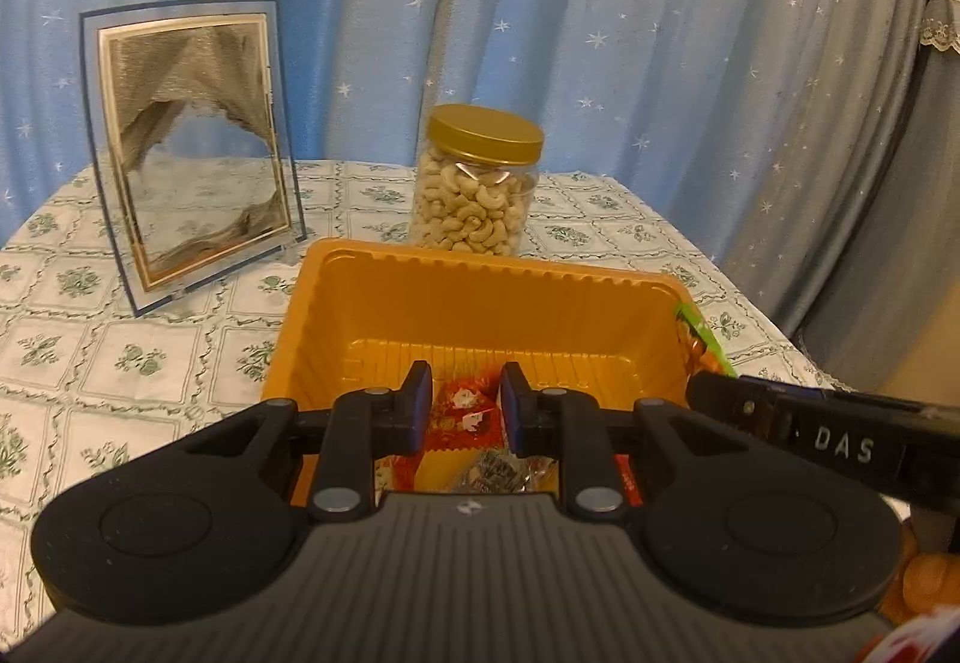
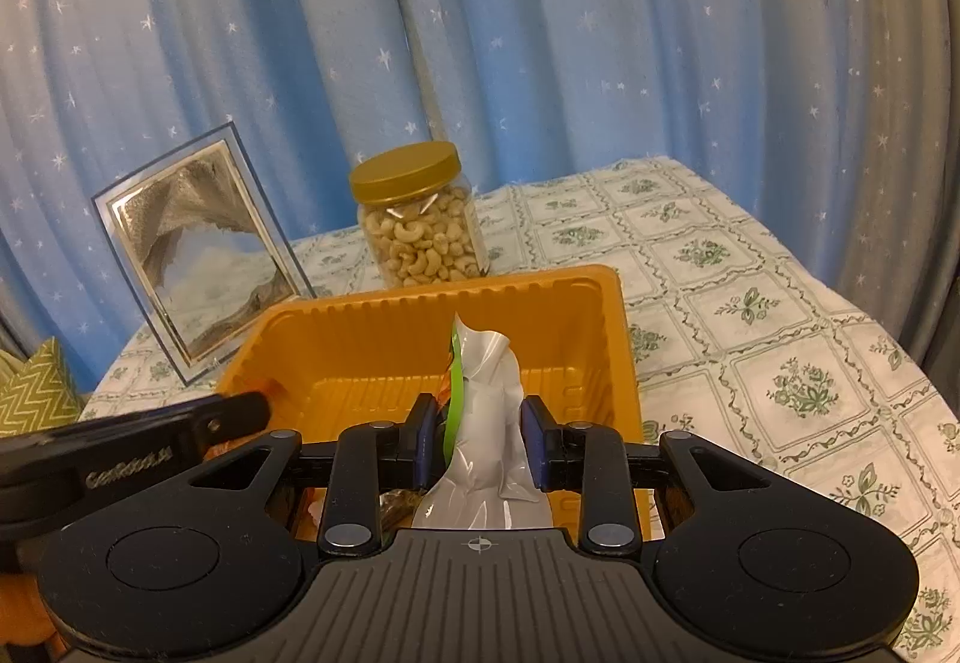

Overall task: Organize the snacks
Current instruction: 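Carry both items over the orange tray and open both tools to drop them, then move both tools back toward the remaining candies, then grasp the small clear pack with the brown bar using the right tool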

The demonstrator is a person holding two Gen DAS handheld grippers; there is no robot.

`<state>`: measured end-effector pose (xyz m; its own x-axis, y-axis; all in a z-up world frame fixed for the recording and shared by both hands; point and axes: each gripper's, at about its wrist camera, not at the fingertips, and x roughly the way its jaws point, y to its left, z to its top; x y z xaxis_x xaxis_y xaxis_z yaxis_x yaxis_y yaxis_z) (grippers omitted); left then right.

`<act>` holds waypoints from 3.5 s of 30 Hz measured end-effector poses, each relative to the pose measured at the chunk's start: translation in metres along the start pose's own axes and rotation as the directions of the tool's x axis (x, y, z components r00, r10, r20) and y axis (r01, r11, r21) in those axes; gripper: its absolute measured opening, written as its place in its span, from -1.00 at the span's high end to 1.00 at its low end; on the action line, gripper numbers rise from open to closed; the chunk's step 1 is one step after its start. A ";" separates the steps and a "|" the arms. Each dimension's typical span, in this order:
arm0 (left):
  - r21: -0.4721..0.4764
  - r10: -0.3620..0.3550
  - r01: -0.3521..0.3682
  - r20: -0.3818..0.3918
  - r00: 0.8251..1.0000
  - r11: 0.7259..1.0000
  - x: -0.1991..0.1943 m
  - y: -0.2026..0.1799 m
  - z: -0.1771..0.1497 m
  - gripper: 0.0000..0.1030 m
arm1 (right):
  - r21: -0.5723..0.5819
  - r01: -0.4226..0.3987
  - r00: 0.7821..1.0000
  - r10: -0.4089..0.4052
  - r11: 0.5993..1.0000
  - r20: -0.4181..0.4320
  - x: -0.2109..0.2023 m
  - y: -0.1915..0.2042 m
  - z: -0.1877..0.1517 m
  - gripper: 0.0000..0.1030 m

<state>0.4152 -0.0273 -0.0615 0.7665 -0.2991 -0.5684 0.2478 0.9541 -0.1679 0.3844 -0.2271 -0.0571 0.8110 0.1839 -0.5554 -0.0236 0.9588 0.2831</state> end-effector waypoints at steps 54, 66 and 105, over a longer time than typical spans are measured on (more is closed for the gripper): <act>0.013 0.063 -0.063 -0.005 0.998 0.998 -0.152 -0.044 -0.080 -0.13 | 0.033 0.035 0.997 -0.038 0.999 0.069 -0.151 -0.005 -0.062 -0.49; 0.002 0.092 -0.092 -0.034 0.995 0.996 -0.215 -0.054 -0.137 -0.39 | -0.006 0.019 1.000 -0.019 1.000 0.001 -0.211 0.014 -0.122 -0.53; -0.036 0.160 -0.166 -0.127 0.979 0.985 -0.240 -0.041 -0.184 -0.60 | 0.003 0.047 0.993 -0.046 0.999 -0.111 -0.223 0.004 -0.173 -0.53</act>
<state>0.1125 0.0076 -0.0664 0.7146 -0.1381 -0.6858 0.0957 0.9904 -0.0997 0.1022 -0.2273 -0.0671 0.7412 0.1622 -0.6514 0.0164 0.9657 0.2591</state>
